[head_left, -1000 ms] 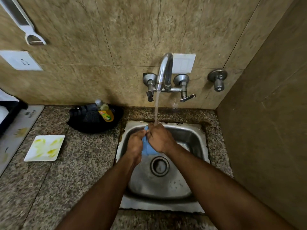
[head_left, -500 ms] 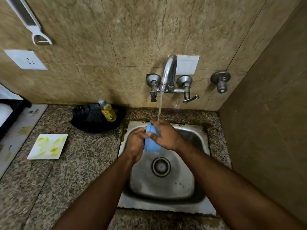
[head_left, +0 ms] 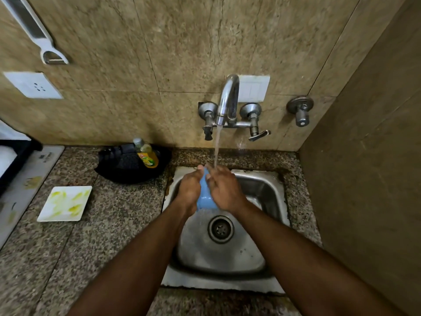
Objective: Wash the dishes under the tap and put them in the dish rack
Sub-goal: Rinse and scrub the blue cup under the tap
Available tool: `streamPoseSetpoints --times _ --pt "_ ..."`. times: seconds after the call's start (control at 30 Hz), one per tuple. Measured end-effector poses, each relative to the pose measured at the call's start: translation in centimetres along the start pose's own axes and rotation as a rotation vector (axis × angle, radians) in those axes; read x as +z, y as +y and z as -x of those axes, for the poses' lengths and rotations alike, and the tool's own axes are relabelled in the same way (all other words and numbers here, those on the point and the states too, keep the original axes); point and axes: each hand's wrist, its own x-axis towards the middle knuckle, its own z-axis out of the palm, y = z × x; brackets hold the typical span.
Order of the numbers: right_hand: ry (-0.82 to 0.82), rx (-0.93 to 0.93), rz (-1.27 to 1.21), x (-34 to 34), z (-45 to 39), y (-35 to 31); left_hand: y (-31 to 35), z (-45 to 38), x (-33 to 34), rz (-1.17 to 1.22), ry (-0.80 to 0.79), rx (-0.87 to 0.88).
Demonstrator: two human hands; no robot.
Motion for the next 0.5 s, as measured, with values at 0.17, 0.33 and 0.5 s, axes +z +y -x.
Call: streamPoseSetpoints --times 0.17,0.33,0.5 --pt "-0.125 0.201 -0.031 -1.1 -2.4 0.0 -1.5 0.0 -0.5 -0.08 -0.012 0.055" --pt "0.022 -0.153 0.277 0.2 1.3 -1.8 0.5 0.1 -0.1 -0.022 0.022 -0.007" --pt "0.085 -0.011 0.07 1.3 -0.6 -0.8 0.2 -0.1 0.1 -0.13 0.051 0.083"
